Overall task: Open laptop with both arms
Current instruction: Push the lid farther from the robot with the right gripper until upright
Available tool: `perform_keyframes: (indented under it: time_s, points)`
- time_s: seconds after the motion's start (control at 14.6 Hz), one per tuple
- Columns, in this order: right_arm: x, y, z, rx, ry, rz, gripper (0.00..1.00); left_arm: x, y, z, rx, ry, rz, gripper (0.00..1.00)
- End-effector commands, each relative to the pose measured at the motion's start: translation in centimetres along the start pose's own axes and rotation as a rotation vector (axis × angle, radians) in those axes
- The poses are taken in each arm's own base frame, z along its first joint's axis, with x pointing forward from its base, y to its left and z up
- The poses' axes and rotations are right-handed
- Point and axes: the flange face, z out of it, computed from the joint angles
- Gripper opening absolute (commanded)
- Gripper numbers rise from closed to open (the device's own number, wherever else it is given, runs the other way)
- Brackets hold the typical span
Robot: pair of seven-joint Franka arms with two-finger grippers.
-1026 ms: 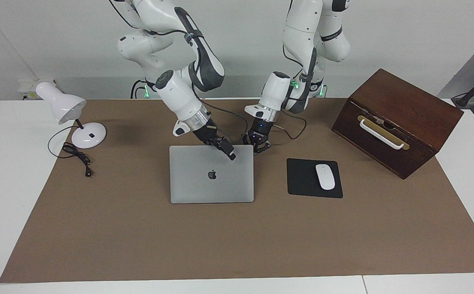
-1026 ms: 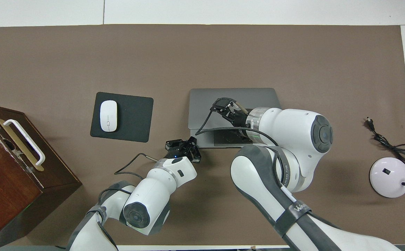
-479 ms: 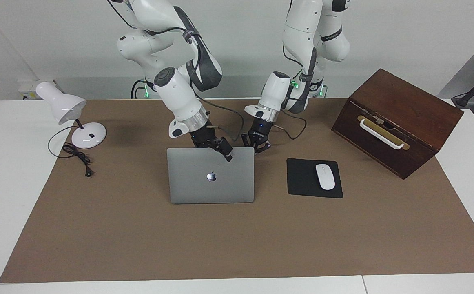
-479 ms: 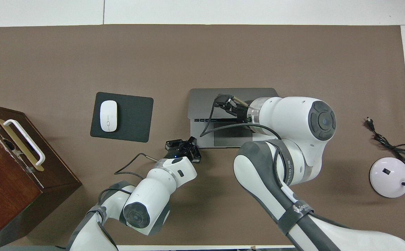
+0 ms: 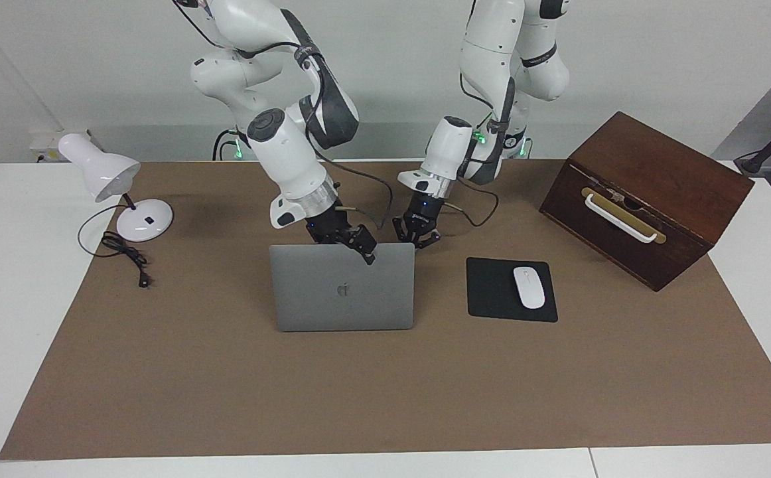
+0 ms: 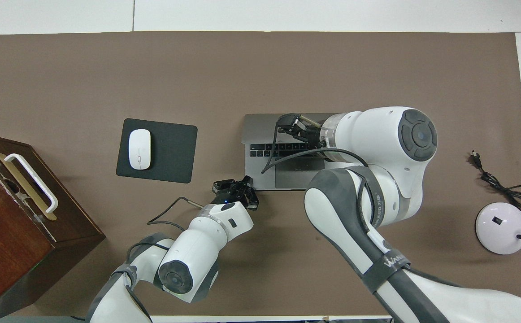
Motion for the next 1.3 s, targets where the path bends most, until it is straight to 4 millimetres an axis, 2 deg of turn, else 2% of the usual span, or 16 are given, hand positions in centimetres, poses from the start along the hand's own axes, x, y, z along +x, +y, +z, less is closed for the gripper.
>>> perform_keyframes:
  time_s: [0.0,0.55,1.23]
  points:
    - [2.1,-0.6,-1.1,-0.015,0.006,-0.015,1.00,-0.5,0.5,1.4,0.009,-0.003,-0.001,0.00]
    - [3.7,-1.9,-3.2,-0.060,0.004,-0.058,1.00,-0.6,0.5,1.4,0.009,-0.005,0.000,0.00]
    - [4.3,-3.1,-4.7,-0.150,0.073,-0.177,1.00,-0.6,0.5,1.4,0.009,-0.005,0.000,0.00]
